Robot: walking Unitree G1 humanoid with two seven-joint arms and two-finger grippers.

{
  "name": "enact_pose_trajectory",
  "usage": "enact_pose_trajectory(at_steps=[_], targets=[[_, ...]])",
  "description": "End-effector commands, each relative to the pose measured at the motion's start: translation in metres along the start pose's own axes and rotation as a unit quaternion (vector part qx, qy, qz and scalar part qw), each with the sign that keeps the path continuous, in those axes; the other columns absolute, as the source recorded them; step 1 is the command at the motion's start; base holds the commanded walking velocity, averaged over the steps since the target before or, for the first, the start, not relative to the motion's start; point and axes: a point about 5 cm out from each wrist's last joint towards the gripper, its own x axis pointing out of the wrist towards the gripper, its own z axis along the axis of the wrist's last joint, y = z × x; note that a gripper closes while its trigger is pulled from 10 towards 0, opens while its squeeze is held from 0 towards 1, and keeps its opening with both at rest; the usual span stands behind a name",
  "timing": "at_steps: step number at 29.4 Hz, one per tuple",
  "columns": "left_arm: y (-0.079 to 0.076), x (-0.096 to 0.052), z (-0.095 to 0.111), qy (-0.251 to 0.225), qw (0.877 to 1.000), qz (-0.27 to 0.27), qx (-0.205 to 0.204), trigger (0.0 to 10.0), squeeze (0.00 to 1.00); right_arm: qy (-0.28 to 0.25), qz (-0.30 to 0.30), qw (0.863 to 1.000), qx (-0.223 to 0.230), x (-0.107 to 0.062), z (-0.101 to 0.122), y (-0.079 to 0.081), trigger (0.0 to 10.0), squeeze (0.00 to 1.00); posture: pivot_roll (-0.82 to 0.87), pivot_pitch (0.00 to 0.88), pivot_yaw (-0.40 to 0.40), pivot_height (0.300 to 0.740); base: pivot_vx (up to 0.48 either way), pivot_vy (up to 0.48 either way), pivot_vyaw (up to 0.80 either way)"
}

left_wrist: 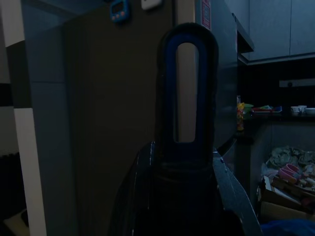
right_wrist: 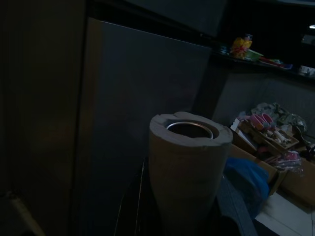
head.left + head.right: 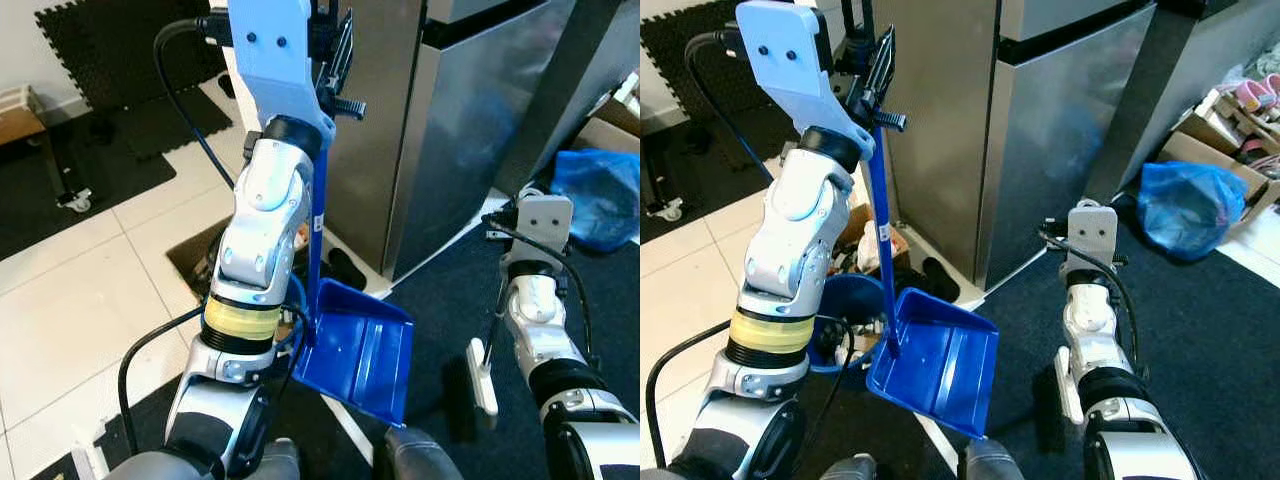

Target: Sweep floor

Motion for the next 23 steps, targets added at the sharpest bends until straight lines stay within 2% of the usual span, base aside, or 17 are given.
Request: enact_pose_trajectory(at_steps=[1,6,8,10,15,23], targets=[[0.001,-0.001,0.002,-0.006,1.000,0.001,-0.004,10.0,0.00,-0.014,0.004,1.000,0.003,0.001,0.006,0.003,10.0,0.00,0.00,0.034,-0.002,0.740,0.000,0.000,0.00],[0.000,-0.002,-0.001,-0.002,1.000,-0.002,-0.004,10.0,0.00,-0.014,0.004,1.000,0.003,0.002,0.006,0.003,10.0,0.00,0.00,0.032,-0.002,0.740,0.000,0.000,0.00],[0.000,-0.006,-0.014,0.022,1.000,-0.002,-0.006,10.0,0.00,-0.013,0.005,1.000,0.002,0.002,0.006,0.004,10.0,0.00,0.00,0.031,-0.002,0.740,0.000,0.000,0.00],[0.000,-0.006,-0.014,0.022,1.000,-0.002,-0.006,10.0,0.00,-0.013,0.005,1.000,0.002,0.002,0.006,0.004,10.0,0.00,0.00,0.031,-0.002,0.740,0.000,0.000,0.00],[-0.002,-0.017,-0.038,0.062,0.998,-0.007,0.001,10.0,0.00,-0.011,0.006,1.000,0.002,0.001,0.004,0.004,10.0,0.00,0.00,0.035,0.001,0.740,0.000,0.000,0.00],[0.000,-0.026,-0.050,0.084,0.996,-0.004,0.008,10.0,0.00,-0.003,0.008,1.000,-0.002,-0.003,-0.001,0.004,10.0,0.00,0.00,0.041,0.000,0.740,0.000,0.000,0.00]])
